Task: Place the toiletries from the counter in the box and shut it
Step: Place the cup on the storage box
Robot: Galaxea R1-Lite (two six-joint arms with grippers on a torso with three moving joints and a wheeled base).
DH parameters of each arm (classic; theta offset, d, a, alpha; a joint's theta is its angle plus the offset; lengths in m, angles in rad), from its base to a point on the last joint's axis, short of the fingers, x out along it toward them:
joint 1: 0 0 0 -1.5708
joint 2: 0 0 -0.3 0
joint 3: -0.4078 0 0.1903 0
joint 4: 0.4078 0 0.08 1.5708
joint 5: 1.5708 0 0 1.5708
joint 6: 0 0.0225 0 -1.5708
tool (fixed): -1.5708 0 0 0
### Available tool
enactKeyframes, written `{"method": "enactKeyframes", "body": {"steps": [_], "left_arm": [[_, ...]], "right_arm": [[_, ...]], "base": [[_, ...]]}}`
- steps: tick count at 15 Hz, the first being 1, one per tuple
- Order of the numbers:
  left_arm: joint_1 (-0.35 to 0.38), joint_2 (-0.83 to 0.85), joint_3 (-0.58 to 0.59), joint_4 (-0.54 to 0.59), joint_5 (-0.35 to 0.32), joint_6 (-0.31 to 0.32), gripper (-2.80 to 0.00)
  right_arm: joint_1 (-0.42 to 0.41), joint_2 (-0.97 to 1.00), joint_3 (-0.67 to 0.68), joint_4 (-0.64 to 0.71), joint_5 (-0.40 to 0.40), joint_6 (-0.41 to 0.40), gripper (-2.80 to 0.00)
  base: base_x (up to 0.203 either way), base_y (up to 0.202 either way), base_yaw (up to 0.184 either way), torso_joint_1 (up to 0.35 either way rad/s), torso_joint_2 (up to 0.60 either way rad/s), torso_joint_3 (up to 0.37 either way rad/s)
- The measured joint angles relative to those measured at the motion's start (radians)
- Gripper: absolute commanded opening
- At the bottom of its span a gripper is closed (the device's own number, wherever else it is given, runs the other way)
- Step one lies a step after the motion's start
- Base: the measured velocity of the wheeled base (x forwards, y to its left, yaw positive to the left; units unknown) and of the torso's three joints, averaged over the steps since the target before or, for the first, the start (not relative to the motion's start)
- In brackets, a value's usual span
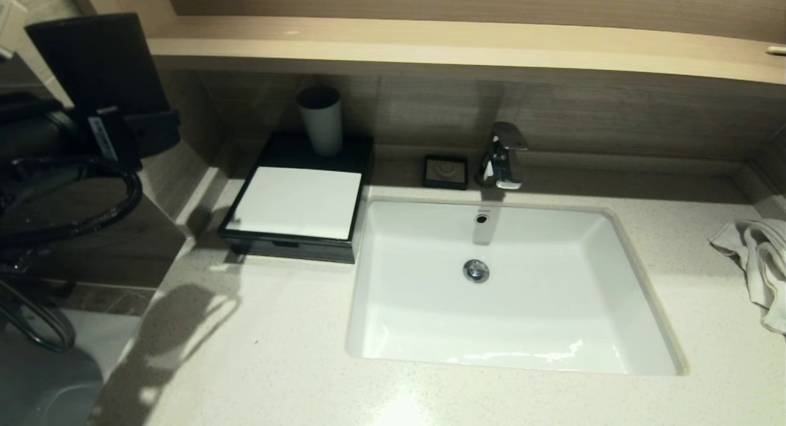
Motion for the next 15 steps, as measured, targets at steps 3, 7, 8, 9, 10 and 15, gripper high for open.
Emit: {"method": "enactKeyframes", "body": {"steps": [3,7,8,9,10,15], "left_arm": [[-0.008,-0.031,0.121,-0.001,0.003,-0.021,-2.8],[-0.008,0.022,0.172,-0.01,0.007,-0.102,-2.8],[-0.007,0.041,0.177,-0.024,0.008,-0.104,-2.8],[-0.007,0.064,0.184,-0.052,0.008,-0.104,-2.8],[-0.007,0.085,0.188,-0.086,0.01,-0.103,-2.8],[-0.005,0.183,0.192,-0.17,0.011,-0.097,-2.8]], "right_arm": [[0.0,0.0,0.0,0.0,0.0,-0.001,-2.8],[0.0,0.0,0.0,0.0,-0.001,0.0,-2.8],[0.0,0.0,0.0,0.0,0.0,0.0,-2.8],[0.0,0.0,0.0,0.0,0.0,0.0,-2.8],[0.0,0.0,0.0,0.0,0.0,0.0,-2.8],[0.0,0.0,0.0,0.0,0.0,0.0,-2.8]], "base": [[0.0,0.0,0.0,0.0,0.0,0.0],[0.0,0.0,0.0,0.0,0.0,0.0],[0.0,0.0,0.0,0.0,0.0,0.0],[0.0,0.0,0.0,0.0,0.0,0.0],[0.0,0.0,0.0,0.0,0.0,0.0],[0.0,0.0,0.0,0.0,0.0,0.0]]}}
